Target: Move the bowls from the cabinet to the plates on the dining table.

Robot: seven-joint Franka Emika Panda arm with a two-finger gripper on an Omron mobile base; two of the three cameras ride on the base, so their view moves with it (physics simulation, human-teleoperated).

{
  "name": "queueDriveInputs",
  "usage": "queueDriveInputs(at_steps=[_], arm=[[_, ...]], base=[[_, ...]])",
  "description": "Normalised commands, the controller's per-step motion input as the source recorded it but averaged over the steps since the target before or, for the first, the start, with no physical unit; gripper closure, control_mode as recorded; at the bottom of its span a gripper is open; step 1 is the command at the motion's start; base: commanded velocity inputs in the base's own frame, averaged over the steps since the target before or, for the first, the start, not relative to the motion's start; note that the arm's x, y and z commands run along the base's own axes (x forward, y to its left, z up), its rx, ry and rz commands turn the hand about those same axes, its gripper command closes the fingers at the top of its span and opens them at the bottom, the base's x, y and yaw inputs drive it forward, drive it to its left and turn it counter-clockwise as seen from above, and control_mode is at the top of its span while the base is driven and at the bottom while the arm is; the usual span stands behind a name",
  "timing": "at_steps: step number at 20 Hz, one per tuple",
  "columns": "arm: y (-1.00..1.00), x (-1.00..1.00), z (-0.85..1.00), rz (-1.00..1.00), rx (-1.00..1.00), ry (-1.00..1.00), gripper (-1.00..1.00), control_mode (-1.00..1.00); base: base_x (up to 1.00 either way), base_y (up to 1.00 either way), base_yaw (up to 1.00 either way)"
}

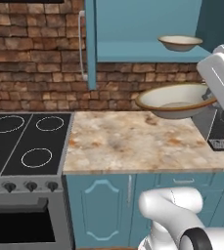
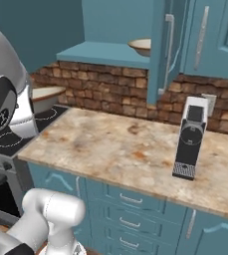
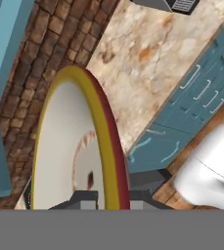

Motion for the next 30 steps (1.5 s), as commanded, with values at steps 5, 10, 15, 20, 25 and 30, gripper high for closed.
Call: queueDriveInputs(at_steps=[5, 10, 15, 20, 25, 30], arm=[[0.0, 0.0, 0.0, 0.0, 0.0, 0.0, 1.0, 1.0], [0.0, 0.0, 0.0, 0.0, 0.0, 0.0, 1.0, 1.0], [0.0, 0.0, 0.0, 0.0, 0.0, 0.0, 1.0, 1.0], [0.0, 0.0, 0.0, 0.0, 0.0, 0.0, 1.0, 1.0], [0.0, 0.0, 0.0, 0.0, 0.0, 0.0, 1.0, 1.0], [0.0, 0.0, 0.0, 0.0, 0.0, 0.0, 1.0, 1.0]], base=[[-0.4, 0.0, 0.32], [-0.36, 0.19, 0.41], [-0.62, 0.23, 0.38], [-0.47, 0.16, 0.37], [-0.05, 0.08, 0.49], [0.0, 0.0, 0.59]])
